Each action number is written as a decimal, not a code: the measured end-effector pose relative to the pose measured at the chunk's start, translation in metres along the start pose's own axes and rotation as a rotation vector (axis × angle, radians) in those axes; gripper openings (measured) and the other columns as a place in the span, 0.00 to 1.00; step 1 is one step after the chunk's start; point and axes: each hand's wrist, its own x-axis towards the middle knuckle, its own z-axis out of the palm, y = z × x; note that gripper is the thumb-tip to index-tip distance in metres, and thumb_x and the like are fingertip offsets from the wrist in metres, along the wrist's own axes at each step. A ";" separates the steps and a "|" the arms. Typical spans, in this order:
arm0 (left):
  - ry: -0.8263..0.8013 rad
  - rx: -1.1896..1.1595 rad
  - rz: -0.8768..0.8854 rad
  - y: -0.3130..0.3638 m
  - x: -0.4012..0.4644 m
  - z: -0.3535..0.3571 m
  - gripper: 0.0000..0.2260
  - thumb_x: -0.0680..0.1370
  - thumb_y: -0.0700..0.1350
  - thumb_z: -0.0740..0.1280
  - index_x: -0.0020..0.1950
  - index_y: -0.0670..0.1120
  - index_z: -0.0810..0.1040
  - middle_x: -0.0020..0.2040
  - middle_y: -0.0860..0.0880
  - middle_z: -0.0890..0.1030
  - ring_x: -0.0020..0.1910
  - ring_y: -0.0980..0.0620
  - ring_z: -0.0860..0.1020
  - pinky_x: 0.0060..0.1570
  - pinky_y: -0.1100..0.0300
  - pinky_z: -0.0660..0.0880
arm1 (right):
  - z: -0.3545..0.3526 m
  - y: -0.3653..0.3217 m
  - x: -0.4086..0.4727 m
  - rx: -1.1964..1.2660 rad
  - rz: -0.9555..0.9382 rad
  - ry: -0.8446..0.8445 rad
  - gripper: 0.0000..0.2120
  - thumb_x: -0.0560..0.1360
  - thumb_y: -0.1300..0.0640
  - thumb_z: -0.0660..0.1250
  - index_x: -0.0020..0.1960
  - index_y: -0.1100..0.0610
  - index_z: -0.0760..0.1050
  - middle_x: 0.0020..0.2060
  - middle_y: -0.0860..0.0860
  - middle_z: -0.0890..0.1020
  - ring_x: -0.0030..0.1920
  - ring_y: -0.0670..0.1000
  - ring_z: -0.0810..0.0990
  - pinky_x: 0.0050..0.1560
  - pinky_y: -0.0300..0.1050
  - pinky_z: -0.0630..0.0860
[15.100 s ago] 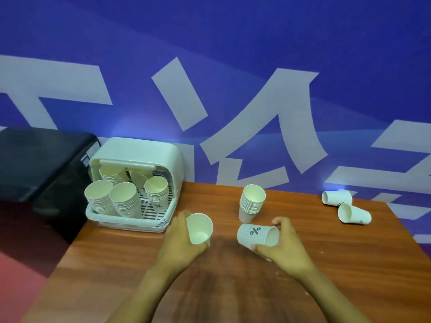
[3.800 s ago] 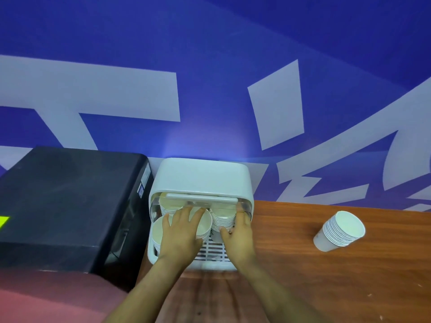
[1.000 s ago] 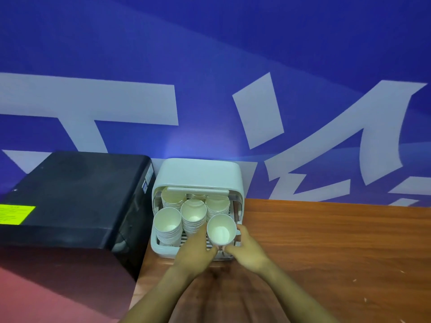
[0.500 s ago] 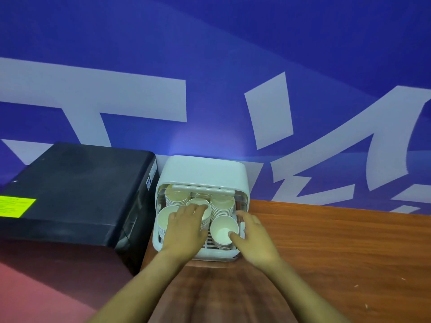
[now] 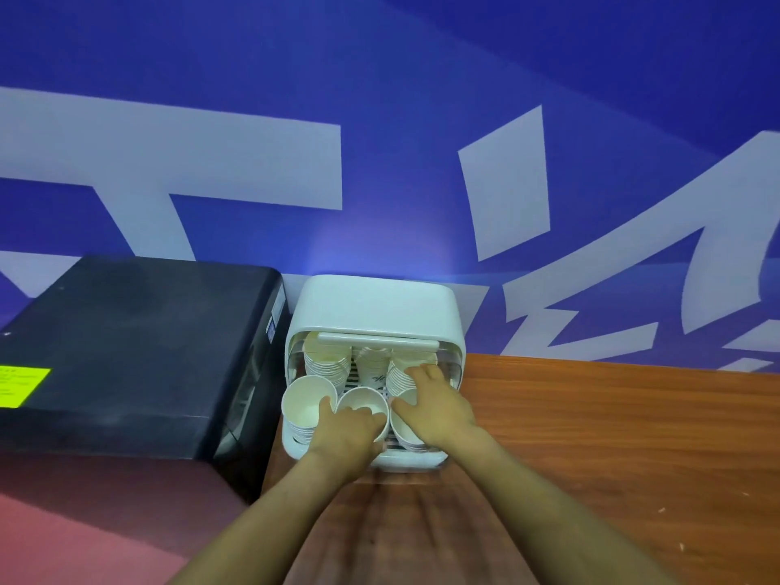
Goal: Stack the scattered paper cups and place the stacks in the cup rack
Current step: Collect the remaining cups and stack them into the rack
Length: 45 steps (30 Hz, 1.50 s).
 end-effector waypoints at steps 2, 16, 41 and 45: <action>0.003 0.017 0.004 -0.005 0.001 -0.004 0.14 0.82 0.52 0.55 0.65 0.50 0.69 0.61 0.49 0.75 0.62 0.46 0.72 0.70 0.39 0.50 | 0.002 -0.001 0.008 0.029 0.020 -0.017 0.27 0.77 0.43 0.60 0.72 0.51 0.61 0.70 0.50 0.64 0.69 0.55 0.67 0.63 0.49 0.68; 0.234 -0.199 0.119 -0.001 -0.006 -0.008 0.21 0.77 0.58 0.53 0.67 0.52 0.68 0.65 0.51 0.69 0.66 0.50 0.66 0.71 0.46 0.51 | 0.006 -0.007 0.031 -0.136 0.142 0.196 0.13 0.80 0.60 0.55 0.59 0.58 0.76 0.54 0.56 0.80 0.58 0.57 0.77 0.50 0.45 0.76; 0.301 -0.095 0.008 -0.016 0.045 -0.021 0.19 0.81 0.47 0.51 0.71 0.51 0.68 0.71 0.50 0.68 0.69 0.47 0.64 0.70 0.51 0.56 | 0.014 0.022 -0.016 -0.030 -0.049 0.124 0.35 0.75 0.54 0.65 0.76 0.49 0.50 0.74 0.49 0.53 0.70 0.55 0.61 0.65 0.46 0.68; 0.317 -0.111 0.071 -0.020 0.039 -0.020 0.31 0.74 0.57 0.38 0.72 0.55 0.66 0.72 0.54 0.67 0.70 0.50 0.63 0.71 0.53 0.54 | 0.011 0.010 -0.002 -0.042 -0.031 0.200 0.33 0.77 0.51 0.62 0.77 0.50 0.50 0.76 0.49 0.51 0.74 0.54 0.54 0.64 0.48 0.70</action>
